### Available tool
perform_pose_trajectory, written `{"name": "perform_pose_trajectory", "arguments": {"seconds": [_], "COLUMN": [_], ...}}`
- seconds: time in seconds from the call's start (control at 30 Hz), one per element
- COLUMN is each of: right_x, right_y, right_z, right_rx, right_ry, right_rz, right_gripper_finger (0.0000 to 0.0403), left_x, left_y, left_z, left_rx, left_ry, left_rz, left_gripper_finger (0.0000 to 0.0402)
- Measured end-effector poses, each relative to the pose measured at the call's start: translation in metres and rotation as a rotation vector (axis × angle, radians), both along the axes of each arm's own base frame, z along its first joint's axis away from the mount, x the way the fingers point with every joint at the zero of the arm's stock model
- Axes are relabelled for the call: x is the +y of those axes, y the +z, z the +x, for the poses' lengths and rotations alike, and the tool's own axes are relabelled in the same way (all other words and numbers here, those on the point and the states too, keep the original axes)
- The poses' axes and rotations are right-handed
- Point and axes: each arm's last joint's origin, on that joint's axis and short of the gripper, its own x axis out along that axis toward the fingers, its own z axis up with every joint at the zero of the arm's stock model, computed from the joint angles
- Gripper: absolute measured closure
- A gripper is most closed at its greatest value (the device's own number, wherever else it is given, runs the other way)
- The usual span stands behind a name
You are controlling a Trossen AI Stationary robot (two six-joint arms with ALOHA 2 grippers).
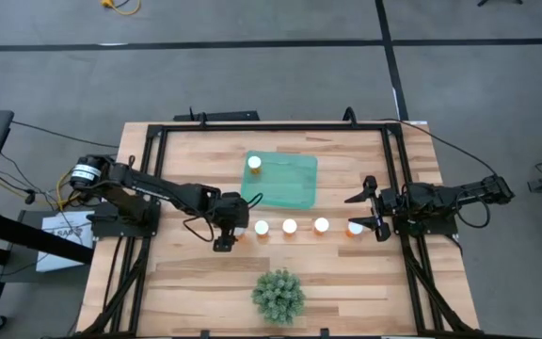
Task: Pick and place pill bottles into a basket
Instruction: Put the orange pill bottle into the green bin
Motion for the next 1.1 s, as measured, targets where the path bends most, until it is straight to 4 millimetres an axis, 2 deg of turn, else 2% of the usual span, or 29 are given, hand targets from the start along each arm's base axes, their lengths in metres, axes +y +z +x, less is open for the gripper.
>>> {"name": "perform_pose_trajectory", "arguments": {"seconds": [0.37,0.5,0.87,1.0,1.1], "right_x": [0.000,0.000,0.000,0.000,0.000], "right_y": [0.000,0.000,0.000,0.000,0.000], "right_z": [0.000,0.000,0.000,0.000,0.000], "right_rx": [0.000,0.000,-0.002,-0.003,-0.004], "right_ry": [0.000,0.000,-0.001,-0.001,-0.001], "right_rz": [0.000,0.000,0.000,0.001,0.001], "right_gripper_finger": [0.0143,0.0143,0.0143,0.0143,0.0143], "left_x": [-0.001,-0.001,0.000,0.001,0.000], "left_y": [-0.016,-0.022,-0.019,-0.016,-0.007], "left_z": [0.004,0.006,0.007,0.009,0.012], "left_rx": [0.039,0.058,0.027,0.026,0.016], "left_ry": [0.000,0.002,0.017,0.022,0.016], "left_rz": [0.004,0.010,0.039,0.052,0.054], "left_gripper_finger": [0.0092,0.0121,0.0217,0.0220,0.0204]}}
